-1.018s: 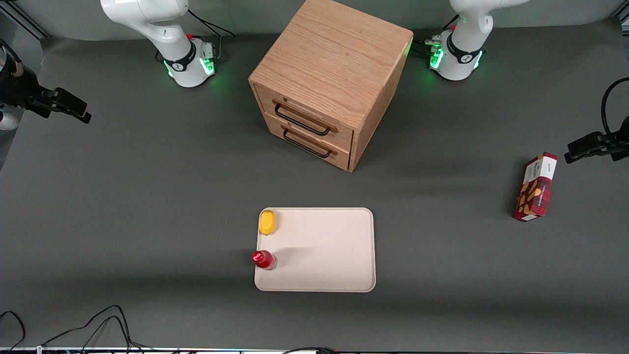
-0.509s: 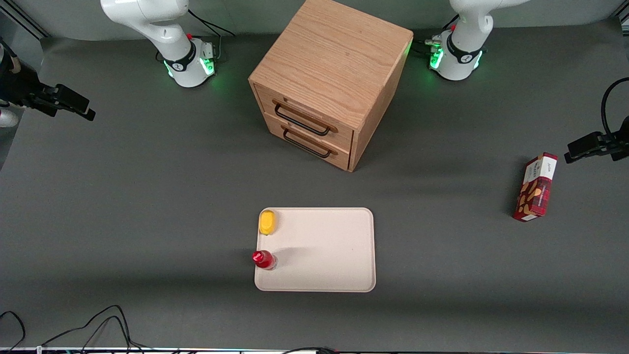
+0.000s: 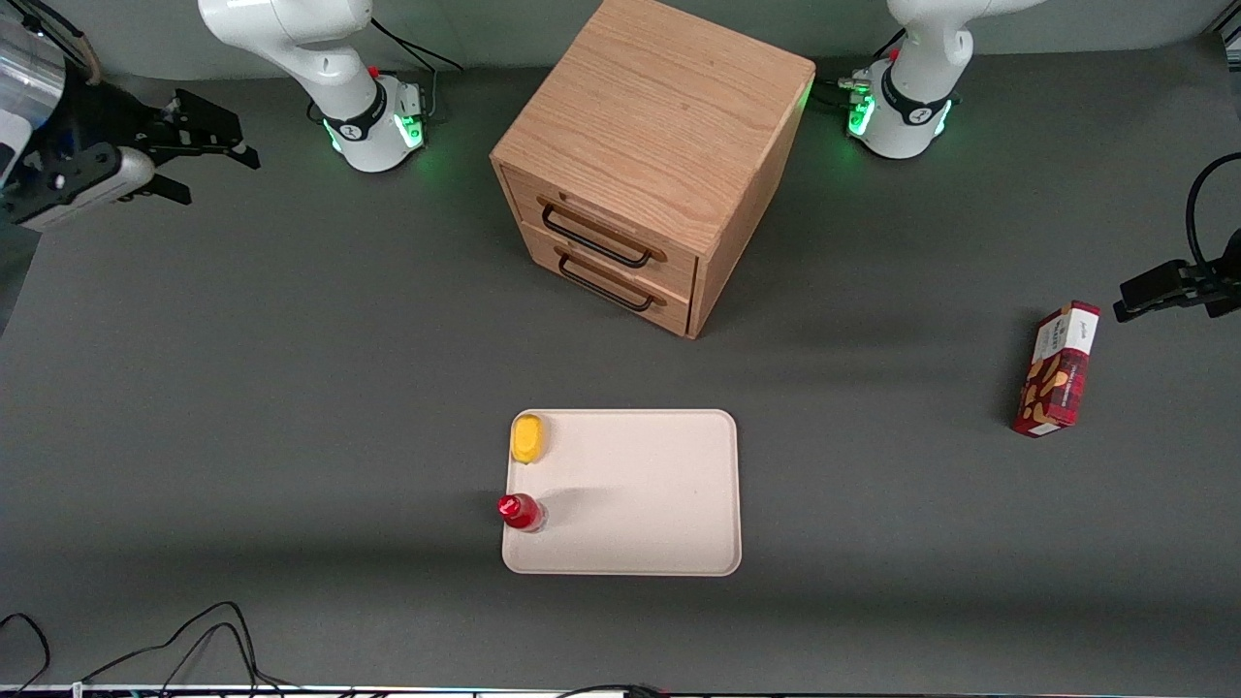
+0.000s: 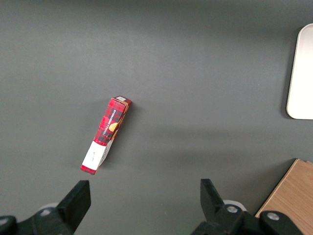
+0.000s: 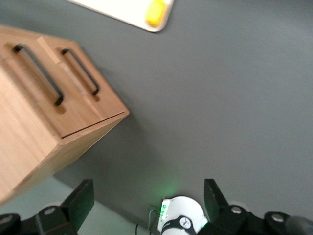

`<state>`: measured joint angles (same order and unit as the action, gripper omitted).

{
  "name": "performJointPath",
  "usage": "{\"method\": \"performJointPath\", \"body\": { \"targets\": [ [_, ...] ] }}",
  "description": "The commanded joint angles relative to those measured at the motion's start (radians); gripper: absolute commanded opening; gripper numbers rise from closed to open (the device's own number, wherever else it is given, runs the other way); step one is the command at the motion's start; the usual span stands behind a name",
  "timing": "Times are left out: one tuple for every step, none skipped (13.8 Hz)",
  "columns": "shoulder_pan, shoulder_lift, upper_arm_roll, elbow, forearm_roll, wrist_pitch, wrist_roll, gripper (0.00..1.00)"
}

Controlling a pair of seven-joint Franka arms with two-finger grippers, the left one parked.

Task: Open upper drawer
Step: 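Move the right gripper toward the upper drawer's black handle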

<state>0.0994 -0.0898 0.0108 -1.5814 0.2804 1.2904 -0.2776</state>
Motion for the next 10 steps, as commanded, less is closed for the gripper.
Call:
{"method": "performJointPath", "body": {
  "targets": [
    [0.0, 0.146, 0.063, 0.09, 0.142, -0.043, -0.214, 1.0],
    [0.005, 0.189, 0.095, 0.093, 0.179, -0.04, -0.274, 1.0],
    [0.003, 0.235, 0.159, 0.098, 0.187, -0.017, -0.281, 1.0],
    [0.003, 0.269, 0.213, 0.101, 0.178, 0.039, -0.281, 1.0],
    [0.005, 0.304, 0.263, 0.097, 0.172, 0.109, -0.279, 1.0],
    [0.003, 0.346, 0.318, 0.093, 0.171, 0.16, -0.275, 1.0],
    [0.003, 0.39, 0.351, 0.093, 0.172, 0.191, -0.263, 1.0],
    [0.005, 0.416, 0.376, 0.089, 0.172, 0.226, -0.231, 1.0],
    [0.005, 0.439, 0.414, 0.077, 0.171, 0.275, -0.194, 1.0],
    [0.006, 0.465, 0.445, 0.064, 0.164, 0.326, -0.157, 1.0]
  ]
}}
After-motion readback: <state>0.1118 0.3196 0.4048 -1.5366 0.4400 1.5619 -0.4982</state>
